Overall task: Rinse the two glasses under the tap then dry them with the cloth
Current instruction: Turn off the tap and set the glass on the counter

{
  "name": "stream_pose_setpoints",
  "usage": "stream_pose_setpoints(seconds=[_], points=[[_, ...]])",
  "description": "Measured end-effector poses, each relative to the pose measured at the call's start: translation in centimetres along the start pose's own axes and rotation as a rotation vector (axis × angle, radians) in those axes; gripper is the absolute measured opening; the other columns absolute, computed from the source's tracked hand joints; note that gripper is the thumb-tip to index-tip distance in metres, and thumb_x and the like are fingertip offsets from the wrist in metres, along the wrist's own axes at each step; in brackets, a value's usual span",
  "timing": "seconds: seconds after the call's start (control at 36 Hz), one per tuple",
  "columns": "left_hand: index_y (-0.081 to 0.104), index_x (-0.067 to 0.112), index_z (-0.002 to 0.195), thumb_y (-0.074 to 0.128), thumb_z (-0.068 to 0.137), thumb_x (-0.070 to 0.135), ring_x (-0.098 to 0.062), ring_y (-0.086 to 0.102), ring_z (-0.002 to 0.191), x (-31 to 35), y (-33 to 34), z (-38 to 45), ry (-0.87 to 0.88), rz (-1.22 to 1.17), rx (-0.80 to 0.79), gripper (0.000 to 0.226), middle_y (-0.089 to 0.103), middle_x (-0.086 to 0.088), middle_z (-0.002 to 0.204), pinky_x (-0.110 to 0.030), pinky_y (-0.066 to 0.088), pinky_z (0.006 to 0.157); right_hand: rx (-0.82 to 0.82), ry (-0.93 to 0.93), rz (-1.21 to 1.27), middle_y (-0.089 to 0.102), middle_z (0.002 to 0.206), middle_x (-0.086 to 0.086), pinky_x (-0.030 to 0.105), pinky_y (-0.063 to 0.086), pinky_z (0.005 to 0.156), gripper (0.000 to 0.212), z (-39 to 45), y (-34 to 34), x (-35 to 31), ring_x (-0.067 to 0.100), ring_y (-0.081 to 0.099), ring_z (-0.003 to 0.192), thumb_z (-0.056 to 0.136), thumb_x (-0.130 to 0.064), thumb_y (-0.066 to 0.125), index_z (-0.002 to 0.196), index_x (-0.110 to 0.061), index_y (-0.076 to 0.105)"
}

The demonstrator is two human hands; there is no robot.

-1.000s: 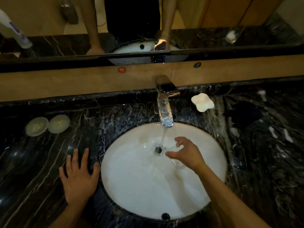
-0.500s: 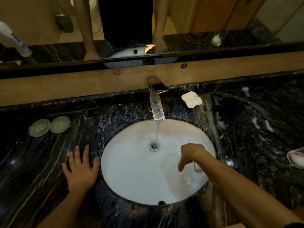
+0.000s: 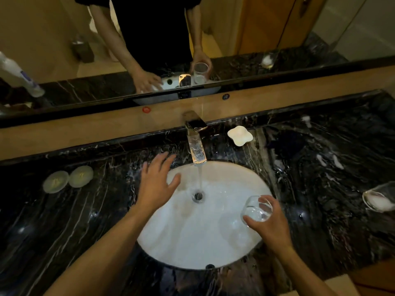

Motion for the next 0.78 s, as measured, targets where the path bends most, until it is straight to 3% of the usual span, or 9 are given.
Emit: stream_pose_setpoints(seconds=[0.11,0.19,0.36,0.53,0.69,0.78], points=[[0.02,0.032,0.157,0.05,0.096,0.05,-0.017,0.011,0.154,6.4,-2.3,4.5,0.154,-0.047,0.082,0.07,0.018,0.005,0.166,-0.048,0.008,0.124,0.078,-0.018,0.01,0.066,0.111,-0.001,0.032,0.047,0.084,0.076,-0.6,-2.5,0.5,0.025,0.063,0.101,0.059,-0.018,0.094,0.118,-0.035,0.049],[0.014,0.032,0.159,0.052,0.097,0.048,-0.016,0.007,0.155,8.9,-2.7,6.6,0.168,-0.03,0.096,0.075,0.012,0.006,0.168,-0.046,0.007,0.124,0.086,-0.013,-0.007,0.067,0.109,-0.001,0.033,0.048,0.083,0.076,-0.4,-4.2,1.3,0.024,0.064,0.099,0.059,-0.021,0.094,0.117,-0.037,0.048],[0.018,0.029,0.158,0.056,0.094,0.046,-0.014,0.005,0.155,9.9,-1.9,7.5,0.092,-0.003,0.078,0.076,0.012,0.007,0.168,-0.048,0.008,0.125,0.052,-0.029,-0.012,0.067,0.109,-0.004,0.026,0.045,0.087,0.076,0.4,-6.8,2.4,0.017,0.064,0.1,0.06,-0.017,0.094,0.119,-0.032,0.049],[0.019,0.026,0.157,0.062,0.091,0.037,-0.016,0.007,0.155,10.2,-1.7,7.0,0.057,0.047,0.094,0.079,0.013,0.005,0.167,-0.046,0.01,0.126,0.006,-0.054,0.018,0.065,0.121,-0.005,0.033,0.046,0.104,0.081,1.4,-8.2,3.9,0.015,0.061,0.115,0.06,-0.02,0.095,0.123,-0.034,0.046],[0.02,0.023,0.157,0.064,0.088,0.033,-0.02,0.011,0.154,10.5,-1.4,6.5,0.032,0.063,0.1,0.082,0.015,0.001,0.167,-0.048,0.018,0.124,-0.071,-0.063,0.04,0.059,0.131,-0.006,0.039,0.045,0.107,0.087,1.8,-9.1,3.9,0.014,0.055,0.121,0.059,-0.042,0.092,0.131,-0.034,0.045],[0.016,0.024,0.158,0.064,0.087,0.035,-0.02,0.008,0.155,10.6,-0.8,6.0,0.029,0.097,0.083,0.086,0.011,0.002,0.168,-0.049,0.016,0.124,-0.079,-0.076,0.038,0.059,0.132,-0.005,0.038,0.045,0.108,0.085,2.1,-9.8,4.1,0.013,0.055,0.122,0.06,-0.041,0.092,0.13,-0.035,0.045]])
Point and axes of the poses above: each hand's wrist, its own z-axis towards the middle knuckle, its own y-axis out of the palm, x = y × z, the point moved 6 cm from there along z, towards the middle knuckle
